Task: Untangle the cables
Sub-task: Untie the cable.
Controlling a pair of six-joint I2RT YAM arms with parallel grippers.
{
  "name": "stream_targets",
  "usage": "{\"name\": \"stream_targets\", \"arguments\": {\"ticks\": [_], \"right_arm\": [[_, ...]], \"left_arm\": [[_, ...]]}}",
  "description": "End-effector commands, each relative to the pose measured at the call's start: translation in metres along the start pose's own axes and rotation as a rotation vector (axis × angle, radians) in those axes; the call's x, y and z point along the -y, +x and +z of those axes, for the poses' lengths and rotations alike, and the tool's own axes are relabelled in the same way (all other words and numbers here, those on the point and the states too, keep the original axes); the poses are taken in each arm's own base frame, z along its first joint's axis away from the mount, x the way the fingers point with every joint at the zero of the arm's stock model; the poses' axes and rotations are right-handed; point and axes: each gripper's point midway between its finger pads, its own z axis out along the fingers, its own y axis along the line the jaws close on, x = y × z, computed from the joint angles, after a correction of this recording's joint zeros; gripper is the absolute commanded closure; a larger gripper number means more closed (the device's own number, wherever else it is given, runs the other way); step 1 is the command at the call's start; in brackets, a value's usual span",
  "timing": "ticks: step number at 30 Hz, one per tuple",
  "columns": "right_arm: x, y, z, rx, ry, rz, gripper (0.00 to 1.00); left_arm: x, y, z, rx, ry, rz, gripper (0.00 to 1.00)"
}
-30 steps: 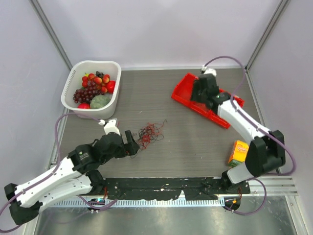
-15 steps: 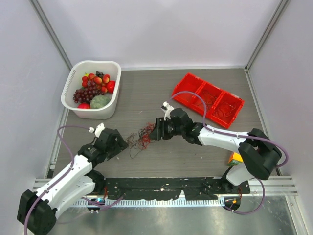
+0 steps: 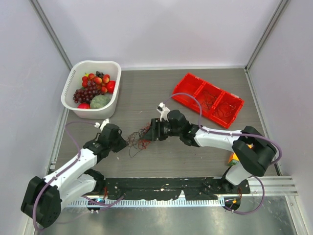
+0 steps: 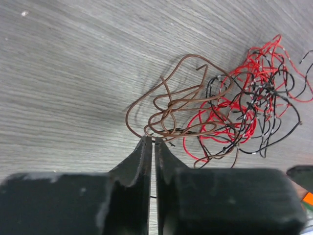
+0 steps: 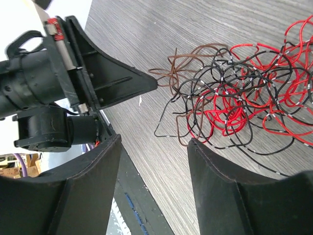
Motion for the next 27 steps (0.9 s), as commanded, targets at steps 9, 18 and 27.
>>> {"name": "stream_targets", "arguments": {"ticks": [9,18,27], "right_arm": [[0.062,-0.003,0.045,0.016,0.299,0.029,0.42],[0.081,0.006,0.043,-0.008,0.382,0.031,0.96],[0.081,0.020,0.031,-0.035,0.360,0.015,0.99]], "left_arm": [[0.053,-0.039,-0.079,0.159,0.306,0.078,1.00],[0.063,-0.077,-0.149,0.254,0.263,0.143,0.71],[0.079,-0.039,-0.055,-0.019,0.172,0.100,0.25]]}}
